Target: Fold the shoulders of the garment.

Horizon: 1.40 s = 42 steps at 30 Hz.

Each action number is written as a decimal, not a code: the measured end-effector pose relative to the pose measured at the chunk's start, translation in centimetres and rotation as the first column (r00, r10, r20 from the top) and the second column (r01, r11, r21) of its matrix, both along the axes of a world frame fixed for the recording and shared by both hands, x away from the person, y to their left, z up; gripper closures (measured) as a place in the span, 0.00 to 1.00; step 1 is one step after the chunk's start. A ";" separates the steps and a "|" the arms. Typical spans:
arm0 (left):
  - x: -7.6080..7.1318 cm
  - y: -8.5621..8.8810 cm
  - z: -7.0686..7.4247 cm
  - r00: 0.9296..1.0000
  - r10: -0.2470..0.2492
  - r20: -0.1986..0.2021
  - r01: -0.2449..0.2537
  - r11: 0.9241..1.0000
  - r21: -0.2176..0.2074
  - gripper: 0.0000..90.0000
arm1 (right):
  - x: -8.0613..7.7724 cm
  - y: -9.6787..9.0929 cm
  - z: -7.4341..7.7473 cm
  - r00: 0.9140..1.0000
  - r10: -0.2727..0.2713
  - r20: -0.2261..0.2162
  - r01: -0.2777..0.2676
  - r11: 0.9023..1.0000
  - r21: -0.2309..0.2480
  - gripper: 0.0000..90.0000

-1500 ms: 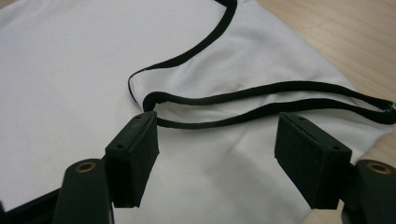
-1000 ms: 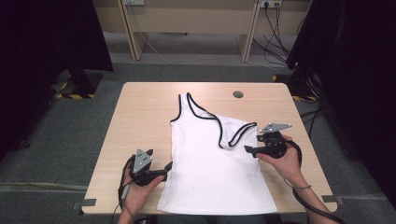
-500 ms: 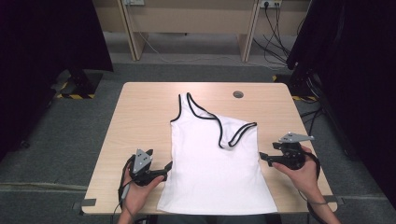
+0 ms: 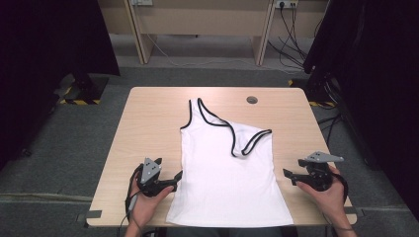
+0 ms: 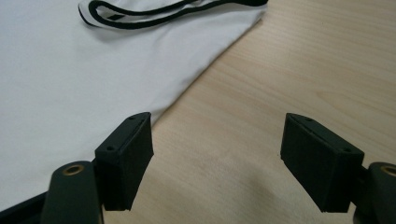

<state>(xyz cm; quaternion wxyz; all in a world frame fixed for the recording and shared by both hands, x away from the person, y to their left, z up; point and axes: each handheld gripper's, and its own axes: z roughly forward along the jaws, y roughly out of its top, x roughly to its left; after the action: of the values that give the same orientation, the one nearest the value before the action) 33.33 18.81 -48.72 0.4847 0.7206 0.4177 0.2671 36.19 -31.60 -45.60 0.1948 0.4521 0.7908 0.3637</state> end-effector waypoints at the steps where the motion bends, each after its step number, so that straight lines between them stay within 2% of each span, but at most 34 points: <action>1: 0.0 0.0 0.0 1.000 0.000 0.000 0.000 1.000 -0.001 0.12 | -0.1 -0.1 -0.2 1.000 -0.002 -0.002 0.002 1.000 0.005 0.28; 16: 0.0 0.0 0.0 1.000 0.000 0.000 0.000 1.000 0.002 0.12 | -1.4 -1.7 -2.0 0.998 -0.062 -0.009 0.062 0.996 0.067 0.28; 32: 0.2 0.0 0.0 1.000 -0.008 0.001 0.008 1.000 -0.003 0.12 | -1.7 -2.3 -2.3 0.997 -0.077 0.007 0.076 0.989 0.125 0.20; 34: 0.7 0.0 0.3 1.000 -0.003 0.005 0.003 1.000 -0.004 0.12 | -1.7 -2.3 -2.3 0.997 -0.072 0.004 0.071 0.990 0.123 0.20; 37: 1.7 -0.3 1.5 1.000 -0.012 0.027 0.012 1.000 0.001 0.11 | -1.6 -2.3 -2.3 0.998 -0.070 0.001 0.069 0.989 0.128 0.20; 42: 5.4 -1.1 4.4 0.998 -0.032 0.059 0.031 0.999 0.010 0.11 | -1.6 -2.4 -2.3 0.998 -0.065 -0.003 0.065 0.989 0.131 0.20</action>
<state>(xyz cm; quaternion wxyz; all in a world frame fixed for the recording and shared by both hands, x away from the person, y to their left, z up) 38.77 17.72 -44.34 0.4976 0.7212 0.3905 0.2826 34.56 -33.95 -47.89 0.1768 0.4893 0.7498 0.4088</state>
